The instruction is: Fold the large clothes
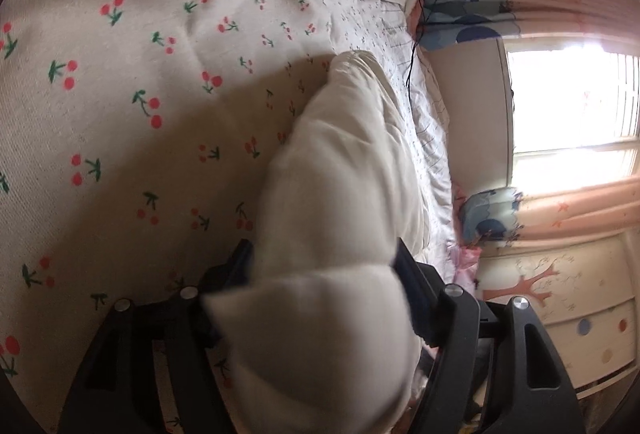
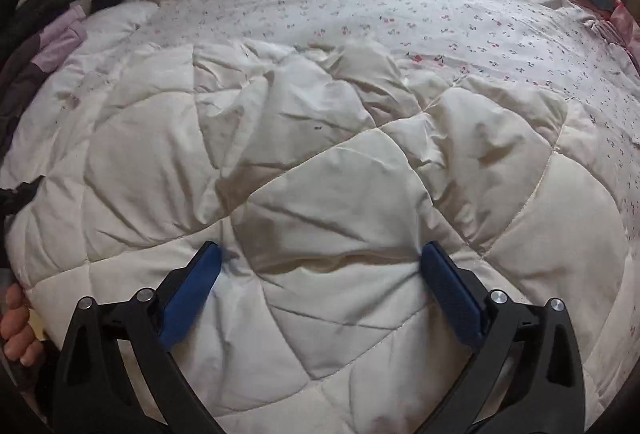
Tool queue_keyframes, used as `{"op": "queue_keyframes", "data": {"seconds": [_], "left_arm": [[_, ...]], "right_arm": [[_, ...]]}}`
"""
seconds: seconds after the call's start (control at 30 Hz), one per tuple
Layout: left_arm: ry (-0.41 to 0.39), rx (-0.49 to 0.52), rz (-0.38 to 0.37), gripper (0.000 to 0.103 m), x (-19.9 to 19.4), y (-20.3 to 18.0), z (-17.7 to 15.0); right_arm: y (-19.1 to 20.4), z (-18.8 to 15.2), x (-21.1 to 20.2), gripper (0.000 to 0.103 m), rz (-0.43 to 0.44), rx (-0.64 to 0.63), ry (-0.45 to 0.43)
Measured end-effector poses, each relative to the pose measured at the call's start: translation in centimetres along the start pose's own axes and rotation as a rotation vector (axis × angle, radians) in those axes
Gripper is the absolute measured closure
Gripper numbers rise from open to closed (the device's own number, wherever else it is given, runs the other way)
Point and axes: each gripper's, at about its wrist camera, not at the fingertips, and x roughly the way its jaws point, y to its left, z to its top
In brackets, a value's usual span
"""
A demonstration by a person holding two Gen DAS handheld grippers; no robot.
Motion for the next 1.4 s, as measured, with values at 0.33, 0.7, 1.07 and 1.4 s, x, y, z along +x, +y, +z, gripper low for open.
{"op": "queue_keyframes", "data": {"seconds": [0.33,0.7,1.07,1.4], "left_arm": [[-0.023,0.124,0.035,0.039,-0.3,-2.1,-0.8],[-0.064,0.244,0.094,0.043,-1.0,-4.1,-1.4],[0.043,0.239,-0.005,0.050,-4.2,-4.8,-3.7],[0.070,0.159,0.017,0.045,-4.7,-3.0,-2.6]], "right_arm": [[1.6,-4.1,-2.6,0.006,-0.028,-0.053,-0.089],[-2.2,-5.9,-8.2,0.006,0.126,0.051,-0.127],[-9.2,-4.9,-6.5,0.007,0.041,0.135,0.111],[-9.0,-5.7,-12.4,0.007,0.052,0.187,-0.102]]}}
